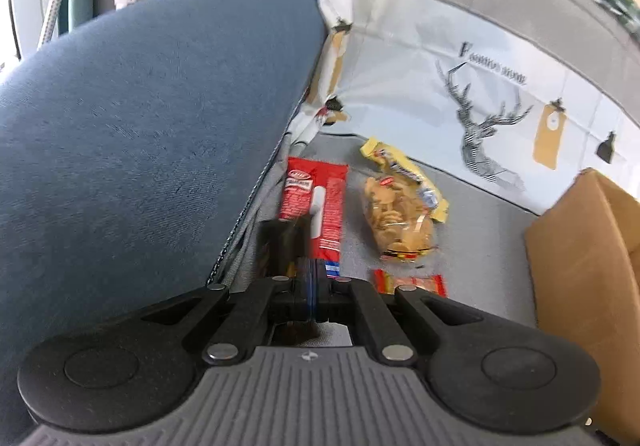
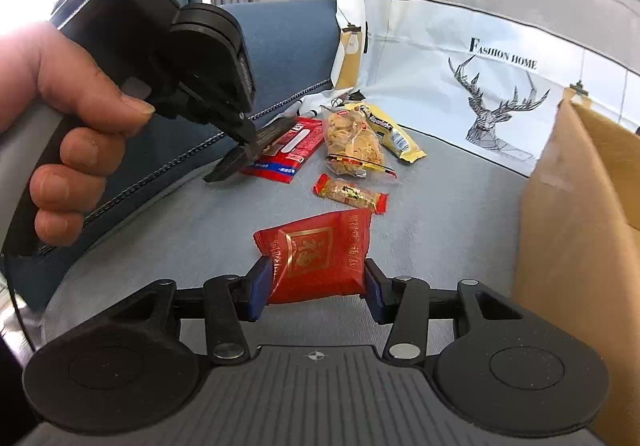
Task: Organize snacks
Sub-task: 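Move both tools from the box back toward the remaining snacks, then grasp the dark chocolate bar with the left gripper while the right grasps the red packet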
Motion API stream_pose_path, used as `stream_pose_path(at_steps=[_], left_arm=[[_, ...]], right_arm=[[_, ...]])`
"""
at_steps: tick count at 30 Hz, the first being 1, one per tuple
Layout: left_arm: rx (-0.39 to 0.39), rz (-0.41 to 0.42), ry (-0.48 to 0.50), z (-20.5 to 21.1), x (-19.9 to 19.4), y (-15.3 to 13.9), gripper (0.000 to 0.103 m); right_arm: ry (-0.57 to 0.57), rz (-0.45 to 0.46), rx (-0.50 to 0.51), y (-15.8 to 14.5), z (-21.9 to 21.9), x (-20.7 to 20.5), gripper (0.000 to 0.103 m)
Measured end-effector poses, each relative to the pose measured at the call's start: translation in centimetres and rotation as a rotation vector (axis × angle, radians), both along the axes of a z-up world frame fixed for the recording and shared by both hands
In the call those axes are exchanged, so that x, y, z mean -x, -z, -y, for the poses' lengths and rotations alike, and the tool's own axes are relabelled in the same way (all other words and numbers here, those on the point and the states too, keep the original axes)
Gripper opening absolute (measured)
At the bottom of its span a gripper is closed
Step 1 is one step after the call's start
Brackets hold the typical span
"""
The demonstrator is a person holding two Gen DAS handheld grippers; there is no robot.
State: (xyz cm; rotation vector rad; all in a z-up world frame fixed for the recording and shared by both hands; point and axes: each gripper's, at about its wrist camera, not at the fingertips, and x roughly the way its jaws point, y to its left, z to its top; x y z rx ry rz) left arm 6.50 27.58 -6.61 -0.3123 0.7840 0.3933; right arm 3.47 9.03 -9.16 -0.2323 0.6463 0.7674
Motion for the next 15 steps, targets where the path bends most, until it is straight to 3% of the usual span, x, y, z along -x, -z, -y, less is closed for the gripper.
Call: stream_pose_path(at_steps=[5, 6, 7, 8, 11, 13, 15], left_arm=[[0.079, 0.006, -0.002, 0.1, 0.9, -0.4, 0.0], [0.089, -0.008, -0.02, -0.2, 0.9, -0.3, 0.011], [0.088, -0.028, -0.052, -0.5, 0.8, 0.0, 0.034], [0.078, -0.042, -0.078, -0.6, 0.8, 0.2, 0.044], [0.072, -0.086, -0.086, -0.6, -0.1, 1.1, 0.048], [0.051, -0.118, -0.09, -0.5, -0.8, 1.8, 0.059], [0.04, -0.15, -0.112, -0.4, -1.8, 2.6, 0.063]], right_arm=[[0.02, -0.042, 0.024, -0.4, 1.3, 1.1, 0.05], [0.021, -0.056, 0.032, -0.2, 1.4, 1.2, 0.05], [0.024, -0.069, 0.042, 0.0, 1.4, 1.1, 0.051], [0.029, -0.082, 0.051, 0.3, 1.4, 1.0, 0.052], [0.052, -0.122, 0.05, 0.9, 1.5, 0.3, 0.061], [0.068, -0.138, 0.046, 1.2, 1.3, 0.0, 0.062], [0.068, -0.151, 0.052, 1.6, 1.0, -0.3, 0.067]])
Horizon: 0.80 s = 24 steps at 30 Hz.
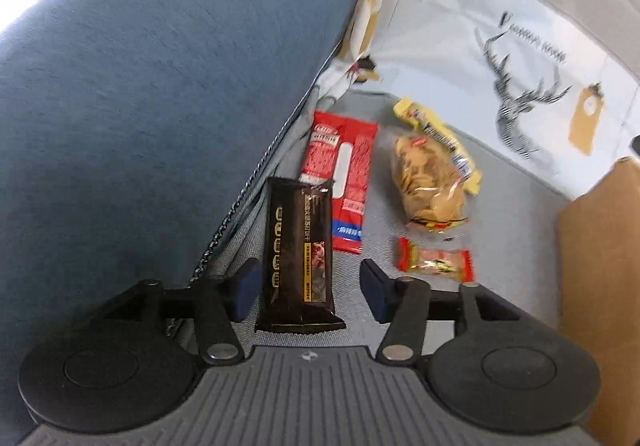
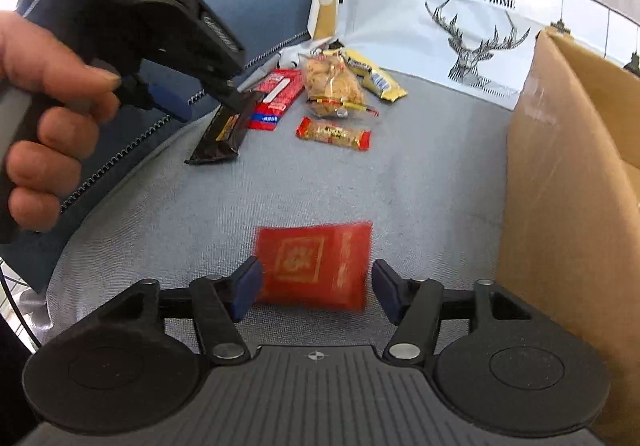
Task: Organize snacks
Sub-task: 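Grasp the dark chocolate bar with the left gripper while the right grasps the red packet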
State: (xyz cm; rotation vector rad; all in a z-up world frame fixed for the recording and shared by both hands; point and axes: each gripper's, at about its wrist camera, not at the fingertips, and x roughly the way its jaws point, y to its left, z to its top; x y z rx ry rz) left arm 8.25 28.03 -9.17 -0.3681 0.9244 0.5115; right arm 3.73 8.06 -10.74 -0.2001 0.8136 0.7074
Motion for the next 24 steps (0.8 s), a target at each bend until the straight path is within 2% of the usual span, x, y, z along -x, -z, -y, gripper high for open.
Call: stream_pose_path(at_steps=[2, 6, 8, 9, 10, 11, 12, 14, 17, 20, 24], left_arm=[[0.011, -0.012, -0.037, -0.4, -0.8, 0.7, 0.067], [0.041, -0.036, -0.104, -1.0, -1.7, 1.8, 0.07], [0.061, -0.034, -0.128, -1.4, -2.0, 2.2, 0.068], [0.069, -0.038, -0.133, -1.5, -2.1, 2.4, 0.063], [0.072, -0.045, -0.132, -1.6, -2.1, 2.5, 0.048], [0.072, -0.051, -0.125, -1.7, -2.1, 2.4, 0.043], [0.075, -0.05, -0.113, -1.7, -2.0, 2.3, 0.043], [0.087, -0.047, -0.095, -1.7, -1.5, 2.0, 0.043], [0.107, -0.022, -0.06, -1.7, -0.2, 1.1, 0.043], [0.16, -0.015, 0.008, -1.1, 1.0, 0.4, 0.043], [0.21, -0.041, 0.062, 0.1, 3.0, -0.1, 0.043]], right_arm=[[0.002, -0.003, 0.016, 0.4, -0.4, -0.2, 0.075], [0.003, -0.024, 0.037, 1.3, -0.9, -0.7, 0.079], [0.001, -0.029, 0.039, 1.4, -0.8, -0.8, 0.079], [0.0, -0.03, 0.038, 1.5, -0.8, -0.9, 0.079], [-0.002, -0.032, 0.035, 1.5, -0.8, -0.9, 0.078], [-0.007, -0.036, 0.031, 1.5, -0.7, -0.9, 0.073], [-0.015, -0.035, 0.025, 1.5, -0.7, -0.8, 0.069], [-0.024, -0.016, 0.022, 1.2, -0.8, -0.6, 0.053], [-0.018, -0.004, -0.003, 0.8, -0.5, -0.6, 0.039], [0.005, 0.009, -0.04, 0.1, 0.1, -0.6, 0.031], [0.018, -0.01, -0.044, 0.0, 0.6, -0.7, 0.033]])
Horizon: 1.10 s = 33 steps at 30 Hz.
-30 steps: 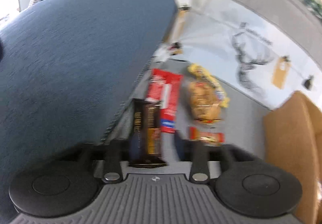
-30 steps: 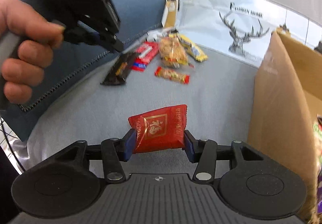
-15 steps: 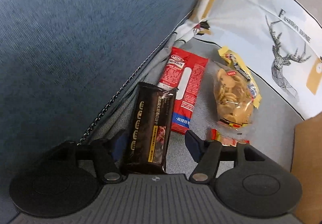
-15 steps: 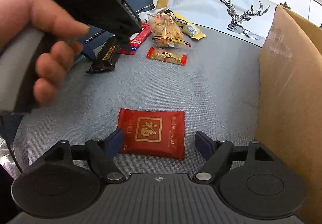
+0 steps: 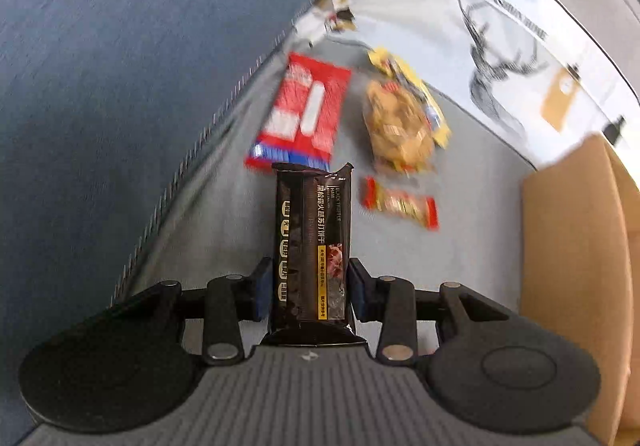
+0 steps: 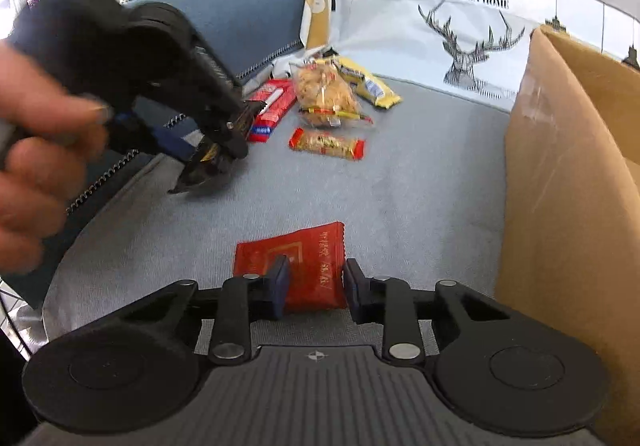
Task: Organize snacks
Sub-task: 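Grasp the dark chocolate bar with the left gripper while the right grasps the red packet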
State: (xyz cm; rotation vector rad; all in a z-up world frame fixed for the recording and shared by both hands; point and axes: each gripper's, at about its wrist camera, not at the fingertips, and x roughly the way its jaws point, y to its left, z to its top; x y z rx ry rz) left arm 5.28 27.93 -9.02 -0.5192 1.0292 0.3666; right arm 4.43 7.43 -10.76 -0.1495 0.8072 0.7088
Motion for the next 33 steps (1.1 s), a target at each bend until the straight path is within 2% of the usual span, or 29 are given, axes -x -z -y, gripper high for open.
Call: stream_pose_path(at_steps=[3, 5, 7, 8, 12, 16, 20, 21, 25, 30, 32, 33], left_arm=[[0.078, -0.011, 0.005, 0.4, 1.6, 0.0, 0.043], [0.089, -0.034, 0.002, 0.4, 2.0, 0.4, 0.043], [0.07, -0.073, 0.01, 0.5, 1.7, 0.9, 0.043], [0.065, -0.087, 0.009, 0.5, 1.5, 1.2, 0.043], [0.074, -0.102, 0.011, 0.4, 1.0, 1.8, 0.048], [0.047, -0.112, 0.044, 1.0, 0.4, 2.0, 0.055], [0.035, -0.114, 0.059, 1.4, 0.2, 2.1, 0.06], [0.036, -0.114, 0.059, 1.4, 0.2, 2.1, 0.062], [0.032, -0.115, 0.062, 1.5, 0.2, 2.0, 0.062], [0.005, -0.123, 0.082, 1.9, -0.1, 2.0, 0.062], [-0.023, -0.13, 0.096, 2.3, -0.1, 1.9, 0.057], [-0.047, -0.136, 0.105, 2.5, -0.2, 1.8, 0.047]], right_arm=[[0.004, -0.022, -0.011, 0.1, 0.0, 0.0, 0.043], [0.0, -0.016, -0.011, 0.2, -0.2, 0.1, 0.074], [-0.01, -0.01, -0.001, 0.3, -0.6, 0.3, 0.088], [-0.016, -0.012, 0.007, 0.5, -0.8, 0.3, 0.09], [-0.034, -0.023, 0.052, 1.7, -1.9, 0.2, 0.092], [-0.049, 0.011, 0.078, 2.1, -2.6, 0.3, 0.092], [-0.068, 0.041, 0.063, 1.8, -2.6, 0.4, 0.065], [-0.071, 0.046, 0.063, 1.8, -2.5, 0.4, 0.064], [-0.052, 0.089, 0.066, 1.2, -2.0, 0.6, 0.056], [-0.037, 0.112, 0.047, 0.3, -1.3, 0.7, 0.057], [-0.03, 0.095, 0.072, 0.7, -1.4, 0.6, 0.057], [-0.026, 0.085, 0.081, 1.0, -1.4, 0.5, 0.057]])
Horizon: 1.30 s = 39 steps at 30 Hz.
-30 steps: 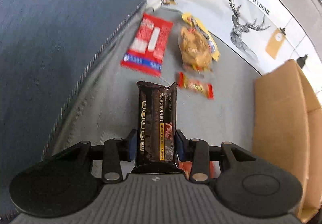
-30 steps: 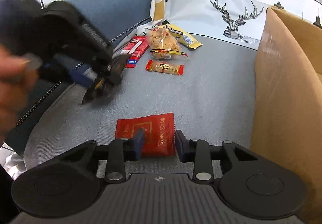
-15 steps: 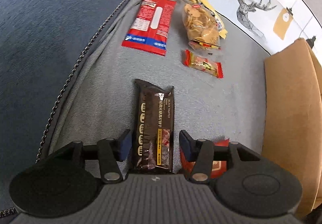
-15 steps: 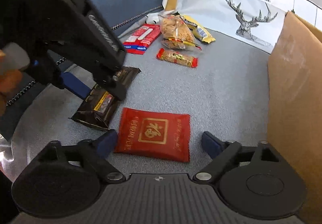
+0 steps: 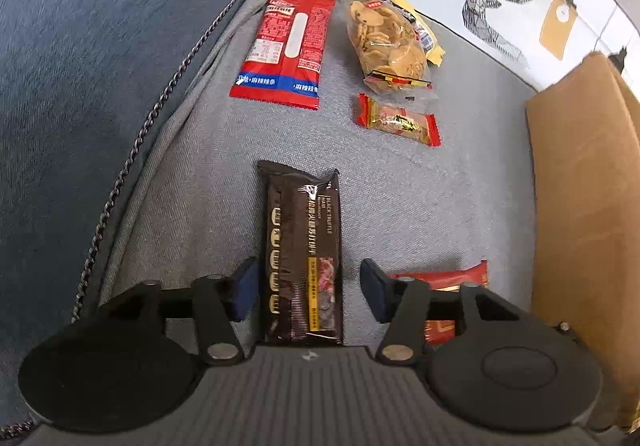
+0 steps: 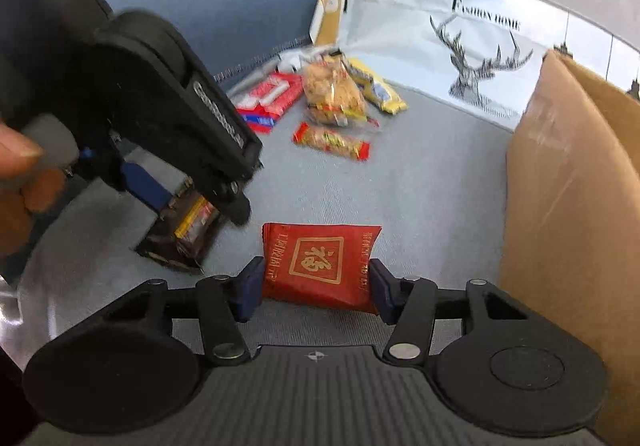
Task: Organize snacks
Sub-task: 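Grasp the dark chocolate bar with the left gripper while the right grasps the red packet, then carry the chocolate bar and red packet over the cardboard box with both grippers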
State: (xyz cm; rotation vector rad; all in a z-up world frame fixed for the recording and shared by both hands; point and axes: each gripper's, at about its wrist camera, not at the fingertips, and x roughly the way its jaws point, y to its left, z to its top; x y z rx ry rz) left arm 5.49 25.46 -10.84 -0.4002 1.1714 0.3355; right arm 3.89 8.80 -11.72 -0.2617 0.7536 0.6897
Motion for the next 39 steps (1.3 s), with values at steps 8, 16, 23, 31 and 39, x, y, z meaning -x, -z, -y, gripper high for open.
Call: stream_pose_path(at_steps=[8, 16, 23, 31, 39], left_arm=[[-0.011, 0.091, -0.016, 0.1, 0.0, -1.6, 0.042], [0.047, 0.239, -0.039, 0.7, 0.4, -3.9, 0.042], [0.085, 0.33, -0.051, 0.7, 0.5, -5.0, 0.042], [0.067, 0.375, -0.015, 1.9, 0.3, -5.8, 0.042], [0.06, 0.367, -0.001, 2.6, 0.1, -5.6, 0.042]], right_arm=[[0.023, 0.018, -0.037, -0.8, 0.5, 0.1, 0.057], [0.04, 0.097, -0.086, -3.2, 1.4, 0.9, 0.057], [0.045, 0.183, -0.123, -6.3, 3.0, 1.5, 0.057], [0.082, 0.221, -0.174, -8.8, 5.5, 1.3, 0.057], [0.113, 0.226, -0.196, -9.6, 6.7, 0.6, 0.057]])
